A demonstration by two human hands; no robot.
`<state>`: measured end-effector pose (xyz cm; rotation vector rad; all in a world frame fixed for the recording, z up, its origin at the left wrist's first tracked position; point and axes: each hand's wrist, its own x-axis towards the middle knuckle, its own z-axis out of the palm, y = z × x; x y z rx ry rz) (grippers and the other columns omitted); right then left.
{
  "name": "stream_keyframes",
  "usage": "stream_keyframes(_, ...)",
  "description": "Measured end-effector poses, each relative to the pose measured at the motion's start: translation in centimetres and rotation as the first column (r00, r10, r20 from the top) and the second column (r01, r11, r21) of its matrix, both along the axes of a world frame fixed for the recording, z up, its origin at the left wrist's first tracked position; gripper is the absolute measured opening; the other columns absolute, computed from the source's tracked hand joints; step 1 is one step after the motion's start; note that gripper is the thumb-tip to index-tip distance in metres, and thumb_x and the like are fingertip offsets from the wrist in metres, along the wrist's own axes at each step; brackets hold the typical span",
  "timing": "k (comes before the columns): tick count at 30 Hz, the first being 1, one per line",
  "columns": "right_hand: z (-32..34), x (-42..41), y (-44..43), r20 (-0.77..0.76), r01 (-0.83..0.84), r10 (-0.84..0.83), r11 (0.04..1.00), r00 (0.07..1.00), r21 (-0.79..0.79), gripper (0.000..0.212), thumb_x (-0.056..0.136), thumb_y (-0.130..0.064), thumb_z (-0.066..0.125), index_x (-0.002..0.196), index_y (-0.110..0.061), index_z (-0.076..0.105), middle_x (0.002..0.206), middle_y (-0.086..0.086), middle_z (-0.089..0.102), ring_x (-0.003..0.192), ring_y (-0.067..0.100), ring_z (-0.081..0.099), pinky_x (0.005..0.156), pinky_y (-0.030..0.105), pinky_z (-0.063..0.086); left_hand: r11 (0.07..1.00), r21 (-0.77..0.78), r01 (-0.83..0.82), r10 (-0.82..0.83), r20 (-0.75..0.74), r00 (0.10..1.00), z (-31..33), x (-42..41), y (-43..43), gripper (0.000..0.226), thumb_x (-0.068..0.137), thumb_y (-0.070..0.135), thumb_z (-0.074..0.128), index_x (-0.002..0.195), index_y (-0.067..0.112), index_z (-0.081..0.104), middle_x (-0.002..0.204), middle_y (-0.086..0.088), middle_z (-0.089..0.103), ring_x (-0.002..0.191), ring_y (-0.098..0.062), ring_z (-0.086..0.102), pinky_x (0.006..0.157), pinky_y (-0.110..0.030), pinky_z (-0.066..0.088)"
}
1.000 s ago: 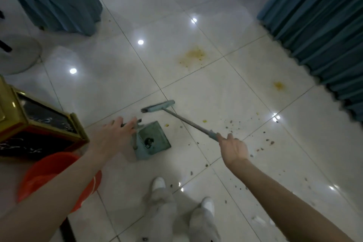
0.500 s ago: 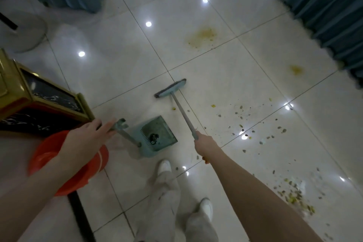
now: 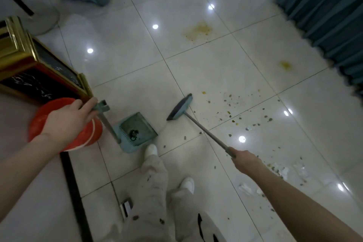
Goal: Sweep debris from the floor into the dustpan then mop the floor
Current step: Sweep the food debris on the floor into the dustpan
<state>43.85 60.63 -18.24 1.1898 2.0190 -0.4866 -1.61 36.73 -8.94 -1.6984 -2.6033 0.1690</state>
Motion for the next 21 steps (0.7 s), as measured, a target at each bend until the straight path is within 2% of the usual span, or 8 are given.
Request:
stream_keyframes(5, 2.0, 2.3, -0.5, -0.045, 0.028, -0.026, 0.998, 0.999, 0.048, 0.035, 0.103, -0.042, 0.031, 0.137, -0.036, 0.041, 0.079, 0.002, 0.058, 0.064, 0.017, 0.057, 0.056, 0.029, 0.051, 1.000, 0.011, 0.003, -0.004, 0.040, 0.999, 0.6, 2.5, -2.7, 0.047, 0.084, 0.022, 0.069, 0.125, 0.011, 0.047, 0.071, -0.012, 0.045, 0.045, -0.030, 0.048, 0.035, -0.025, 0.028)
stream_keyframes(8, 2.6, 1.3, -1.4, -0.080, 0.008, -0.003, 0.998, 0.997, 0.064, 0.035, 0.103, -0.041, 0.033, 0.136, -0.036, 0.043, 0.081, 0.002, 0.058, 0.065, 0.017, 0.057, 0.050, 0.026, 0.045, 0.999, -0.045, 0.002, -0.002, 0.011, 1.000, 0.4, 2.5, -4.2, 0.055, 0.083, 0.019, 0.070, 0.130, 0.017, 0.040, 0.074, -0.008, 0.043, 0.044, -0.024, 0.043, 0.032, -0.030, 0.036)
stream_keyframes(10, 2.9, 0.4, -2.2, -0.079, -0.041, 0.046, 0.996, 0.996, 0.073, 0.036, 0.102, -0.039, 0.034, 0.138, -0.038, 0.040, 0.084, 0.002, 0.059, 0.069, 0.018, 0.060, 0.054, 0.028, 0.050, 0.974, -0.226, 0.027, -0.047, -0.086, 0.995, 0.2, 2.2, -5.2, 0.072, 0.082, 0.017, 0.070, 0.141, 0.024, 0.031, 0.096, -0.007, 0.042, 0.057, -0.016, 0.042, 0.036, -0.031, 0.042)
stream_keyframes(12, 3.4, -0.8, -2.9, -0.071, -0.113, 0.119, 0.990, 0.990, 0.080, 0.038, 0.102, -0.040, 0.034, 0.140, -0.041, 0.036, 0.080, 0.001, 0.058, 0.067, 0.018, 0.058, 0.055, 0.030, 0.051, 0.899, -0.432, 0.068, -0.164, -0.188, 0.968, 0.0, 2.3, -6.4, 0.079, 0.086, 0.019, 0.062, 0.150, 0.032, 0.017, 0.131, -0.005, 0.023, 0.081, -0.012, 0.043, 0.048, -0.025, 0.043)
stream_keyframes(14, 3.8, -2.2, -3.4, -0.052, -0.211, 0.216, 0.973, 0.975, 0.093, 0.038, 0.102, -0.042, 0.032, 0.140, -0.043, 0.033, 0.074, 0.000, 0.053, 0.062, 0.017, 0.054, 0.049, 0.029, 0.043, 0.867, -0.487, 0.101, -0.217, -0.188, 0.958, -0.3, 2.7, -7.7, 0.080, 0.088, 0.018, 0.057, 0.151, 0.035, 0.011, 0.140, -0.001, 0.006, 0.092, -0.010, 0.044, 0.053, -0.023, 0.040)
stream_keyframes(17, 4.1, -4.5, -3.6, -0.025, -0.358, 0.363, 0.927, 0.931, 0.115, 0.037, 0.102, -0.041, 0.033, 0.139, -0.042, 0.036, 0.070, -0.001, 0.047, 0.057, 0.016, 0.049, 0.048, 0.028, 0.037, 0.866, -0.487, 0.110, -0.215, -0.165, 0.963, -0.3, 2.9, -9.9, 0.080, 0.087, 0.014, 0.057, 0.151, 0.035, 0.013, 0.146, -0.001, 0.013, 0.092, -0.010, 0.051, 0.049, -0.023, 0.037)
stream_keyframes(19, 4.2, -5.8, -3.9, 0.001, -0.451, 0.455, 0.884, 0.891, 0.124, 0.037, 0.103, -0.041, 0.033, 0.140, -0.042, 0.037, 0.069, -0.003, 0.043, 0.056, 0.015, 0.047, 0.050, 0.028, 0.037, 0.894, -0.439, 0.087, -0.145, -0.099, 0.984, -0.4, 2.5, -11.4, 0.083, 0.077, 0.007, 0.068, 0.147, 0.030, 0.029, 0.128, -0.004, 0.038, 0.070, -0.015, 0.053, 0.040, -0.028, 0.036)
stream_keyframes(21, 4.1, -6.7, -4.1, 0.015, -0.514, 0.515, 0.850, 0.857, 0.115, 0.038, 0.103, -0.040, 0.034, 0.140, -0.041, 0.037, 0.070, -0.003, 0.041, 0.063, 0.019, 0.049, 0.055, 0.031, 0.039, 0.923, -0.377, 0.081, -0.090, -0.005, 0.996, -0.6, 1.9, -12.8, 0.093, 0.056, -0.002, 0.082, 0.138, 0.020, 0.045, 0.091, -0.005, 0.042, 0.048, -0.014, 0.034, 0.031, -0.025, 0.031)
